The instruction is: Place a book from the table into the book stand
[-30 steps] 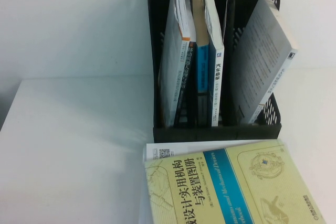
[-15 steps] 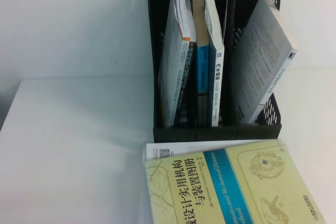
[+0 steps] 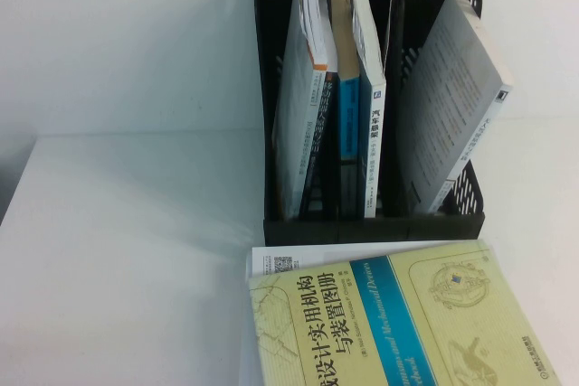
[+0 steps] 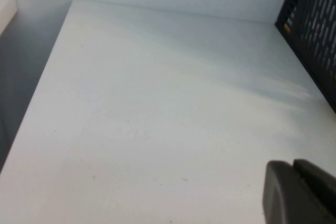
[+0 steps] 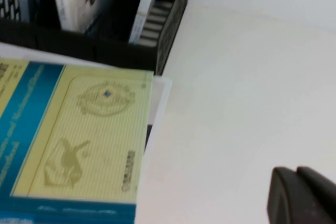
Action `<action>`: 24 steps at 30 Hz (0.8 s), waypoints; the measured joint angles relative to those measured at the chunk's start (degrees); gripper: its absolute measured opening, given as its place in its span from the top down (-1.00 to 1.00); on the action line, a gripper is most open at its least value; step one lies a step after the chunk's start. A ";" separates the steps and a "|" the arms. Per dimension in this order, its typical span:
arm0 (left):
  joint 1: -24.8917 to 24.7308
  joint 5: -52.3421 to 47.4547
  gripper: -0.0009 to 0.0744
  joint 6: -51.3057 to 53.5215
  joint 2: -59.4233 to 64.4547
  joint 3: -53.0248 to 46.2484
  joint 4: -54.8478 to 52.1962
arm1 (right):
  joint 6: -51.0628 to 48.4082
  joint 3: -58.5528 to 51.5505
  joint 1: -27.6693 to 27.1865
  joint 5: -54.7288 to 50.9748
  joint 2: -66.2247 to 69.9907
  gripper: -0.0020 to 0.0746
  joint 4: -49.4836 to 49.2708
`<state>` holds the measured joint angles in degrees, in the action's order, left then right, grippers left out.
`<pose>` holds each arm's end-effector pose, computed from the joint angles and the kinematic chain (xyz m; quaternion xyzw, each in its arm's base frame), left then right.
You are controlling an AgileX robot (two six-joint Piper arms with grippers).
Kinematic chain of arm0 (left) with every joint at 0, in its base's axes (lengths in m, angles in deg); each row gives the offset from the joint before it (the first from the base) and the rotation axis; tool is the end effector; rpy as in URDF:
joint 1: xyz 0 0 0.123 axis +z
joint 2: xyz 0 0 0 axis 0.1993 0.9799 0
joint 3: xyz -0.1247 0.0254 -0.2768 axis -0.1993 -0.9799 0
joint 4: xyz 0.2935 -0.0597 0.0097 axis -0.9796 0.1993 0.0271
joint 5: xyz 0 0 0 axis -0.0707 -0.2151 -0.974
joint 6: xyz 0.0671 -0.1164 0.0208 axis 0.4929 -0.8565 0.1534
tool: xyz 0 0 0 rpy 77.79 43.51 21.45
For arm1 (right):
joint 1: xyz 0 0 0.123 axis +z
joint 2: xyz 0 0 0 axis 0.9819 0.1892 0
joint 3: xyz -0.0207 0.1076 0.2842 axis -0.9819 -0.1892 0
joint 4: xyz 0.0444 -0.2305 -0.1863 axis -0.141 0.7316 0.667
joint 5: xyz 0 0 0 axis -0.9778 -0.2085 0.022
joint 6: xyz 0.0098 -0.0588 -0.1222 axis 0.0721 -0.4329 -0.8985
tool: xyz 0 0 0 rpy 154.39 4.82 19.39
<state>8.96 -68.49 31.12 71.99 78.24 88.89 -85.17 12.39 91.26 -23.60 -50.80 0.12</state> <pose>0.1252 -0.0147 0.1680 -0.0621 0.7849 -0.1178 0.6051 0.1047 0.0194 0.2870 -0.1164 0.8323 0.0263 0.5413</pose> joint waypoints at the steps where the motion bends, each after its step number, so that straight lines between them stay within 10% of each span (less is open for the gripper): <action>1: 0.00 0.00 0.98 0.00 0.00 0.00 0.00 | 0.00 -0.84 -1.18 0.56 -2.30 0.96 0.00; 10: 0.00 -0.12 0.98 0.00 0.00 0.00 0.12 | 1.95 -22.83 -13.07 24.35 -11.61 0.96 -7.57; 24: 0.00 -0.26 0.98 0.00 0.00 0.00 0.12 | 2.62 -28.19 -13.46 24.91 -11.61 0.96 -12.68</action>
<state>8.96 -68.75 31.12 71.99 78.24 89.01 -82.55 -15.80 77.80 1.32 -62.42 -12.56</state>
